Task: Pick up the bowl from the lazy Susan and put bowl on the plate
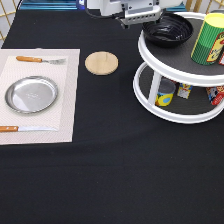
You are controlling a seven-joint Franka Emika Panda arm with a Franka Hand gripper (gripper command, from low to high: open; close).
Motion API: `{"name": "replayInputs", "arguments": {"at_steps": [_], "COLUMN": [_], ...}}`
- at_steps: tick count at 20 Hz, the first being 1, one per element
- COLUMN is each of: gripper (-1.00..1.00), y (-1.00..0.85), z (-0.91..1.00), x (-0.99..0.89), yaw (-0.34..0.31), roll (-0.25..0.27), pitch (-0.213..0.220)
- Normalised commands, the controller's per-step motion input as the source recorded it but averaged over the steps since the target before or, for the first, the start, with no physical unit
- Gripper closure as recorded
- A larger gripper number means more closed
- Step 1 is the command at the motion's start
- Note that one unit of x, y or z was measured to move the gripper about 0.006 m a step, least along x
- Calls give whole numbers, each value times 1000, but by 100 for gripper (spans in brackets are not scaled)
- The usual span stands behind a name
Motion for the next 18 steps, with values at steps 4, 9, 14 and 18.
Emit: {"name": "replayInputs", "arguments": {"at_steps": [4, 9, 14, 18], "gripper": [100, 100, 100, 100], "y": [109, 31, 47, -24], "z": [-131, 105, 370, 481], "x": [-314, -346, -297, -231], "yaw": [-55, -6, 0, -14], "roll": [-60, -27, -15, 0], "pitch": [-127, -91, -53, -31]}}
